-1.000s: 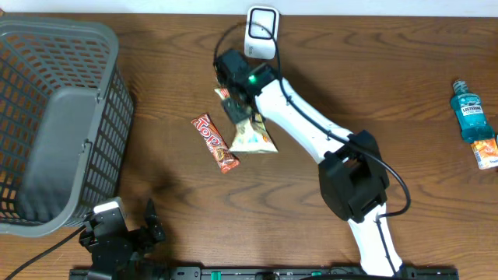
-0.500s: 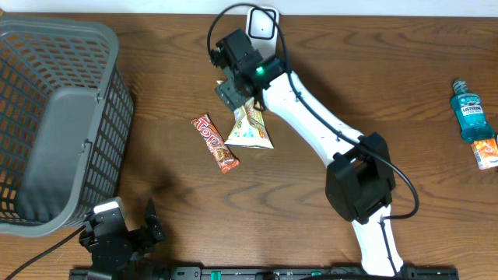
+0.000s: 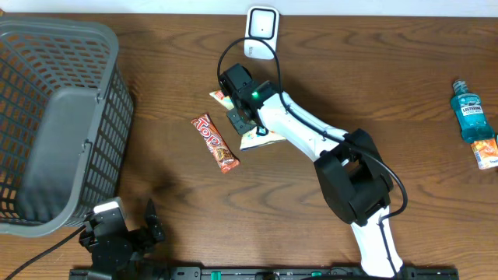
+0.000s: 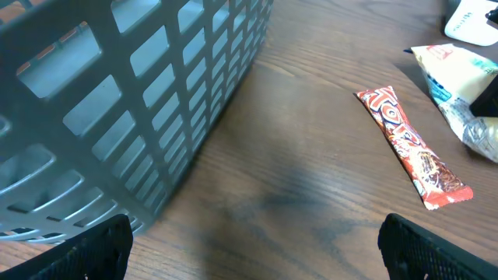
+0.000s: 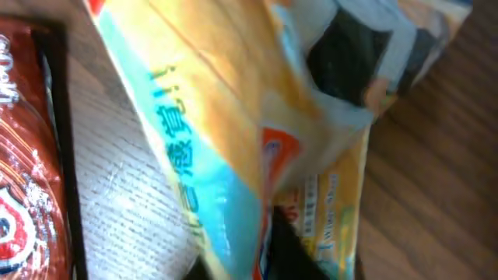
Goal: Scan the item barcode
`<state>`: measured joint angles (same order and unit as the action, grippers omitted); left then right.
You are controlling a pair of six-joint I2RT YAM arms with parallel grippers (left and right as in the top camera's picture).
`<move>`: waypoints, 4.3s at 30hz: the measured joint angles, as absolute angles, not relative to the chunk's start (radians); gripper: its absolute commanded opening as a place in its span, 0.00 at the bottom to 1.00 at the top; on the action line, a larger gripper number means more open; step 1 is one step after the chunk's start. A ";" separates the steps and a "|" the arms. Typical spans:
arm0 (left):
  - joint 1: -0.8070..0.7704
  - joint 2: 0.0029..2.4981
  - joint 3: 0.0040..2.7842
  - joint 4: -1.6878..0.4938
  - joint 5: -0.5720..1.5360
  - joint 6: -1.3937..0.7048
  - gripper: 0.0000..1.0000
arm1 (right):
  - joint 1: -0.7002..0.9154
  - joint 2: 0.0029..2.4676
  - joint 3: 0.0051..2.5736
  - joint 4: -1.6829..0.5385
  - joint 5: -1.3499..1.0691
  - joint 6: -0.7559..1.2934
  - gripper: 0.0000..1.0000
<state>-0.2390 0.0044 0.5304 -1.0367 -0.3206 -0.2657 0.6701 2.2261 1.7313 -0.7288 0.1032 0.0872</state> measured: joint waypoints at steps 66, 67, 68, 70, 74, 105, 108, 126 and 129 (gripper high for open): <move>-0.239 0.004 0.530 -1.037 -0.321 -0.266 0.98 | 0.504 2.164 2.098 -0.706 -0.301 -0.760 0.95; -0.239 0.004 0.530 -1.037 -0.321 -0.266 0.98 | 0.495 2.178 2.098 -0.724 -0.324 -0.783 0.95; -0.239 0.004 0.530 -1.036 -0.321 -0.266 0.98 | 0.491 2.196 2.098 -0.727 -0.337 -0.799 0.94; -0.239 0.004 0.530 -1.037 -0.321 -0.266 0.98 | 0.485 2.243 2.098 -0.702 -0.349 -0.824 0.93; -0.239 0.004 0.530 -1.036 -0.321 -0.266 0.98 | 0.488 2.342 2.092 -0.639 -0.336 -0.852 0.93; -0.239 0.004 0.530 -1.036 -0.321 -0.266 0.98 | 0.487 2.512 2.145 -0.496 -0.159 -0.820 0.01; -0.239 0.004 0.530 -1.036 -0.321 -0.266 0.98 | 0.482 2.510 2.197 -0.468 -0.180 -0.812 0.01; -0.239 0.004 0.530 -1.036 -0.321 -0.266 0.98 | 0.458 2.497 2.224 -0.098 -0.270 -0.768 0.01; -0.239 0.004 0.530 -1.036 -0.321 -0.266 0.98 | 0.458 2.515 2.224 -0.070 -0.273 -0.748 0.01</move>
